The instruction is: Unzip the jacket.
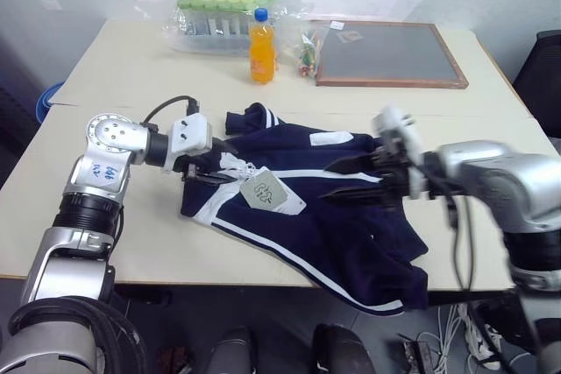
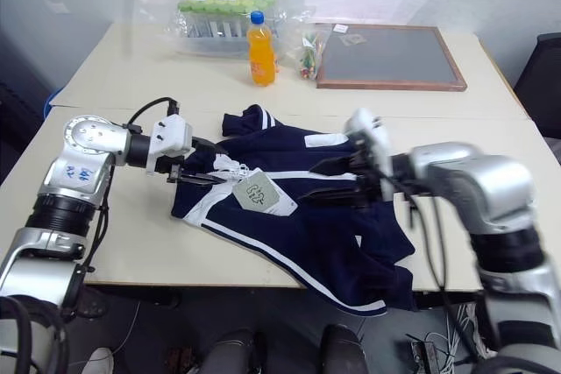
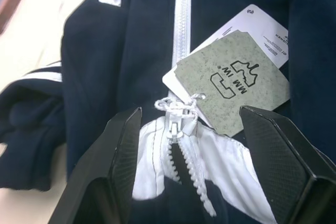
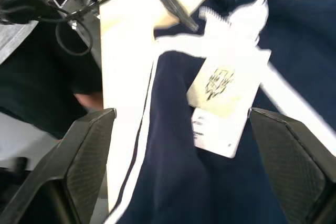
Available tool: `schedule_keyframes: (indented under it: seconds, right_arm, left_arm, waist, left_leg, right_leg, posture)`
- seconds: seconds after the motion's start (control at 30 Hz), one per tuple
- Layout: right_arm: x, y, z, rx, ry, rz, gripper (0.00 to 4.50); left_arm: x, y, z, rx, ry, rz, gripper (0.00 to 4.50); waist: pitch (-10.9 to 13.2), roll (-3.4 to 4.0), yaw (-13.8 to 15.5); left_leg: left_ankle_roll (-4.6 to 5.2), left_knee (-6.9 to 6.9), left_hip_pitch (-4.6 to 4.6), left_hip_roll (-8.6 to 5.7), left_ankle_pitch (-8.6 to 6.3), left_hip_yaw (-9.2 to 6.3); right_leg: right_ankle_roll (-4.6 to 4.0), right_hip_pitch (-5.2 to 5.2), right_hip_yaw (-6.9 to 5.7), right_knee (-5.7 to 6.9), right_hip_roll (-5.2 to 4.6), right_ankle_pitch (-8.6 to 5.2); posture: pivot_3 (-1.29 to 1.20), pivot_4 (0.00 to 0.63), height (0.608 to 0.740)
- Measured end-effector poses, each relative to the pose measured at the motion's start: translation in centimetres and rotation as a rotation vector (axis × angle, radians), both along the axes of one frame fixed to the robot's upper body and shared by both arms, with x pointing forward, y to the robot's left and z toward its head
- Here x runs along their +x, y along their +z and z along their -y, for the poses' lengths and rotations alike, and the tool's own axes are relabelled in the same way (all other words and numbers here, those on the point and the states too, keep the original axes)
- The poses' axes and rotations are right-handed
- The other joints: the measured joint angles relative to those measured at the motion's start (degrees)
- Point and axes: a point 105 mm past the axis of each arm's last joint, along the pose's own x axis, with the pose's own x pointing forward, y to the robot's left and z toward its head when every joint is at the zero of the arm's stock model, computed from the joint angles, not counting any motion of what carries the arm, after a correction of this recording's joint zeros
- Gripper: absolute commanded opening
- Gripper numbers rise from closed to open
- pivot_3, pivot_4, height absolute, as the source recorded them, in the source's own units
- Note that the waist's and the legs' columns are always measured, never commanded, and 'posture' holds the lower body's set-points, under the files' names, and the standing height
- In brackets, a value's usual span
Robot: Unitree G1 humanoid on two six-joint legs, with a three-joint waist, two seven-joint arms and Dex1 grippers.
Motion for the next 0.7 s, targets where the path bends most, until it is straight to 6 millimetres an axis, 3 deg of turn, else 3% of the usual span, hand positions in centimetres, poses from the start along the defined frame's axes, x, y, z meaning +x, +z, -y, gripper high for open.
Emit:
schedule_keyframes:
  seconds: [0.1,0.37,0.6,0.7]
  right_arm:
    - [1.7,-2.1,-1.7,-0.037,-0.037,-0.071,4.21]
    - [4.8,-3.8,-3.9,-0.06,-0.111,-0.129,4.21]
    - [4.7,-3.9,-4.5,-0.056,-0.081,-0.157,4.21]
    - [4.3,-4.4,-5.9,-0.041,-0.066,-0.204,3.62]
  left_arm:
    - [0.1,-0.7,0.1,0.019,-0.008,-0.008,3.14]
    - [0.2,-1.6,-0.4,0.049,-0.006,-0.003,3.14]
    - [0.6,-2.4,-1.1,0.056,0.023,-0.011,3.14]
    - [0.8,-3.0,-1.5,0.058,0.047,-0.021,3.14]
  waist:
    - [0.0,0.0,-0.14]
    - [0.0,0.0,-0.68]
    - [0.0,0.0,-1.67]
    - [0.0,0.01,-2.09]
  left_leg:
    - [0.0,0.0,-0.03,0.0,0.0,-0.02]
    - [0.0,0.0,-0.04,0.02,0.0,-0.04]
    - [-0.02,-0.03,0.01,0.03,0.01,-0.05]
    - [-0.04,-0.08,0.05,0.05,0.02,-0.03]
  right_leg:
    - [0.0,-0.04,-0.02,0.01,0.0,0.0]
    - [0.0,-0.04,-0.05,0.05,0.0,0.0]
    - [0.0,-0.03,-0.06,0.09,0.0,0.0]
    - [0.0,-0.04,-0.11,0.11,0.0,0.0]
  posture:
    - [0.0,0.15,0.74]
    - [0.0,0.15,0.74]
    - [0.0,0.15,0.74]
    - [0.0,0.15,0.74]
